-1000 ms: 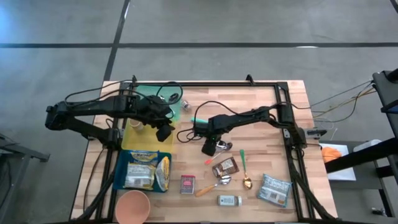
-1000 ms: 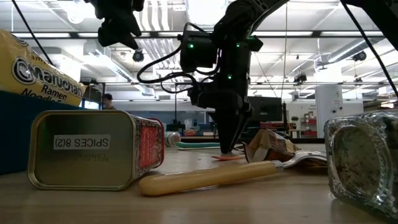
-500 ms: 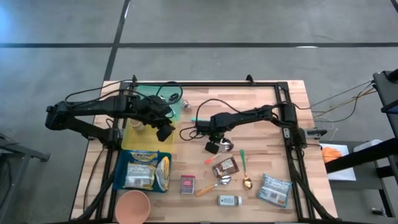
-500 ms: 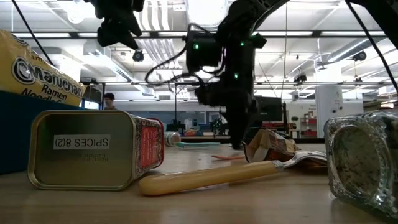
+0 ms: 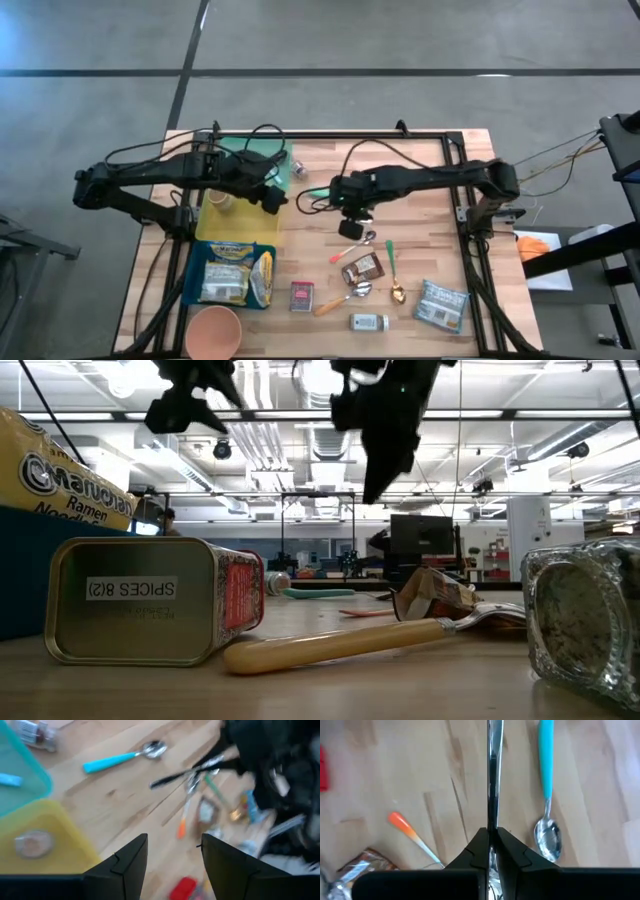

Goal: Pick & Place Food Item
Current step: Put the silver spoon into the green bin

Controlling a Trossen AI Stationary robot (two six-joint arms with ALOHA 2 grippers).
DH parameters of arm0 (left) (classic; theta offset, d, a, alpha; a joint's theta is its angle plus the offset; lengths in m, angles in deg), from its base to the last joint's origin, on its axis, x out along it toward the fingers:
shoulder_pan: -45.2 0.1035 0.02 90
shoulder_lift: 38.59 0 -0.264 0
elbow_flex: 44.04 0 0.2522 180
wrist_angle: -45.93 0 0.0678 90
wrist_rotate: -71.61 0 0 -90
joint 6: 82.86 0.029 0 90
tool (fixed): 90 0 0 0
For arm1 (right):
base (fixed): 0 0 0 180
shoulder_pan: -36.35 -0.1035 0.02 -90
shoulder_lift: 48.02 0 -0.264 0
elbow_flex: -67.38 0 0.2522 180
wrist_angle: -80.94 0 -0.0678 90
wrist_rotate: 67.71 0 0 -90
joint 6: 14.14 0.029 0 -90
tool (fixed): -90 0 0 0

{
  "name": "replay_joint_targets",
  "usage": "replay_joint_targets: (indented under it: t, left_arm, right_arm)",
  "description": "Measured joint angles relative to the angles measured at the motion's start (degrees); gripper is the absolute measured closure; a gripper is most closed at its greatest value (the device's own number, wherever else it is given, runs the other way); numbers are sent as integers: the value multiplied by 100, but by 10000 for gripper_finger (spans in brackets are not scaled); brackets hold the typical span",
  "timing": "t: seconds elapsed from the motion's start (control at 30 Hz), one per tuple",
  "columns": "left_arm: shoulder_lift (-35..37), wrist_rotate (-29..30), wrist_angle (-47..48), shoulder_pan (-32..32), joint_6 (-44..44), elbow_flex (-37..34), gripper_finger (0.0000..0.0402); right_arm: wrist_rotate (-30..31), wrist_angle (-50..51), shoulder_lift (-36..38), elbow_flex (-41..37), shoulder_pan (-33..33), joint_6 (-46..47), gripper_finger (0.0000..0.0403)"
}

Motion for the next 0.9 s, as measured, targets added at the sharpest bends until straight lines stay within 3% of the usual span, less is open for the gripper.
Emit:
replay_joint_targets:
  t: [0.2,0.33,0.53,0.9]
  left_arm:
    - [-82,-7,-734,38,-538,-7,210]
    - [-133,-11,-976,137,-1120,-7,210]
    - [-294,-177,-1259,310,-1882,-13,210]
    - [-613,-517,-2038,431,-2022,-15,210]
  right_arm:
    - [238,-14,607,-4,-23,-56,393]
    - [696,9,773,57,-84,-58,393]
    - [899,24,818,172,-151,-147,393]
    - [1027,21,794,260,-262,-356,394]
